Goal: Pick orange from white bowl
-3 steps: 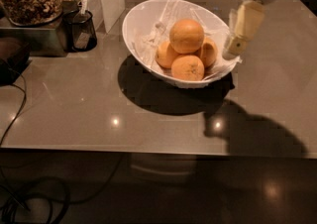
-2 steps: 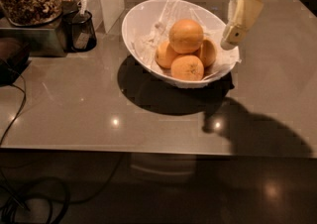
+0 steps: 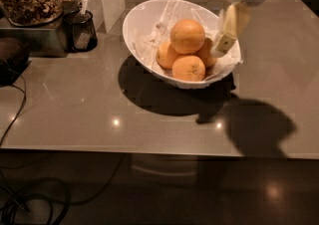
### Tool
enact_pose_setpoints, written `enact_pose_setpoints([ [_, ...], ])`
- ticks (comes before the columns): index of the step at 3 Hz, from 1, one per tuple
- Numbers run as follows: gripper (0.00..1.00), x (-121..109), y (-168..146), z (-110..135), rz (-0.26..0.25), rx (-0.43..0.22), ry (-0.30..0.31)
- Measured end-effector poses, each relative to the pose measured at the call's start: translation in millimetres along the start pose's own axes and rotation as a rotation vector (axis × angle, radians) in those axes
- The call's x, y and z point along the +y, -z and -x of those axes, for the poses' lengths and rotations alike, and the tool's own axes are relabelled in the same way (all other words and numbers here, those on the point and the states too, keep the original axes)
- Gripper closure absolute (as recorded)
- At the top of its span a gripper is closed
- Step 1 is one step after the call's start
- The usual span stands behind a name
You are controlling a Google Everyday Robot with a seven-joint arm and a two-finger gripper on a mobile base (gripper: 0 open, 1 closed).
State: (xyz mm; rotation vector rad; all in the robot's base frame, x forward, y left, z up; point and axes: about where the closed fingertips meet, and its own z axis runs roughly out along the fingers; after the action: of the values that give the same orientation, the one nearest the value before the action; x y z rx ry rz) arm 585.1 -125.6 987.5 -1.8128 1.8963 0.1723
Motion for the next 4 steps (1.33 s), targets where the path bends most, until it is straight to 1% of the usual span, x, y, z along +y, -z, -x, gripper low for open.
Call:
enact_pose_setpoints([
  [1, 0.00, -10.8, -53.9, 4.8, 0.091, -0.034, -0.023],
  [2, 0.00, -13.1, -64.3, 3.6, 0.103, -0.037, -0.027],
  [3, 0.00, -15.1, -69.3, 4.2, 0.105, -0.045, -0.033],
  [4, 0.00, -15.8, -93.7, 8.3, 0.151, -0.089, -0.052],
])
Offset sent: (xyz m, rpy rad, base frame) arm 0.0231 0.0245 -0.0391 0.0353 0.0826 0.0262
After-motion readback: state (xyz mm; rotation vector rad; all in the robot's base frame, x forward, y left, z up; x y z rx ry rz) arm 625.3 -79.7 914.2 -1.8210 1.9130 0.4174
